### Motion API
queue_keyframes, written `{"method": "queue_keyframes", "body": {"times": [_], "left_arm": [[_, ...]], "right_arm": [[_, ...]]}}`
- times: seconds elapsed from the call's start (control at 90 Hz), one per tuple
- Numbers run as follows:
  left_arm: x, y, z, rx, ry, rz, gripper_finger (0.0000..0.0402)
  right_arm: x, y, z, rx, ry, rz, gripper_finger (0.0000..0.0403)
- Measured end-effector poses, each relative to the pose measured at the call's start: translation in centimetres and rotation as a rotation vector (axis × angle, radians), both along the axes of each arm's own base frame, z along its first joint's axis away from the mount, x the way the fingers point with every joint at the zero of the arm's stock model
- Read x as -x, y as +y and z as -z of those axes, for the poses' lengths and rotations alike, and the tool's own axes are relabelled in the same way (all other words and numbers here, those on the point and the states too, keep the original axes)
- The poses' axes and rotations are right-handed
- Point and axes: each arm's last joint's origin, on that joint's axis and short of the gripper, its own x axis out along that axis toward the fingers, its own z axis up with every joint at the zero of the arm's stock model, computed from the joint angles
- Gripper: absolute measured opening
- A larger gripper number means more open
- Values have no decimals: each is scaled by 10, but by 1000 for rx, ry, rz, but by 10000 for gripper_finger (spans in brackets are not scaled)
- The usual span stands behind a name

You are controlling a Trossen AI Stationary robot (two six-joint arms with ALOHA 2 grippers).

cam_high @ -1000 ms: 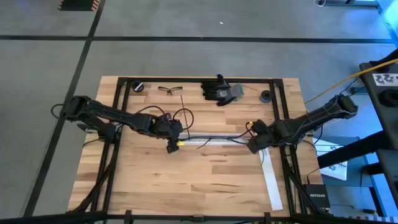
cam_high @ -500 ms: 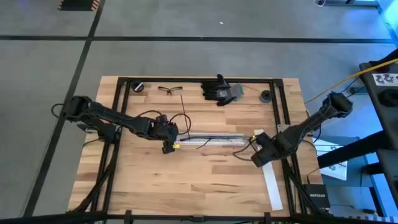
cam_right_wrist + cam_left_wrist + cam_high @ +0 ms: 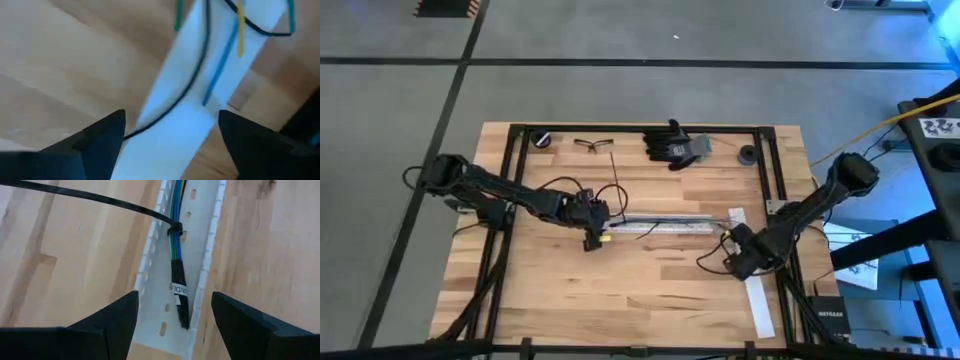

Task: Ziptie cables
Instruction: Close the white cable duct

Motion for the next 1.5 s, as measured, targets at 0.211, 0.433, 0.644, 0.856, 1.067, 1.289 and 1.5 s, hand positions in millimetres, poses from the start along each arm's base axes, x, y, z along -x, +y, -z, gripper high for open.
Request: {"method": "queue_keyframes", "body": {"times": [0.211,0.433,0.644,0.856,1.067,1.289,1.5], "left_arm": [[-1,0,0,-1,-6,0,237],[-3,0,-2,3,-32,2,237],[-2,0,-2,3,-29,3,237],[-2,-2,-2,1,-29,10,237],[-5,0,-3,-17,-70,-44,237],[-7,-10,-6,-2,-88,95,237],[-8,-33,-8,132,-113,356,237]], "right_arm": [[7,5,15,25,-53,35,311],[6,7,19,9,-35,35,281],[-11,27,1,-167,-71,5,245],[-23,42,-3,-332,-160,-61,243],[-29,50,7,-357,-174,-116,243],[-31,51,12,-336,-173,-139,243],[-31,50,12,-303,-189,-161,243]]}}
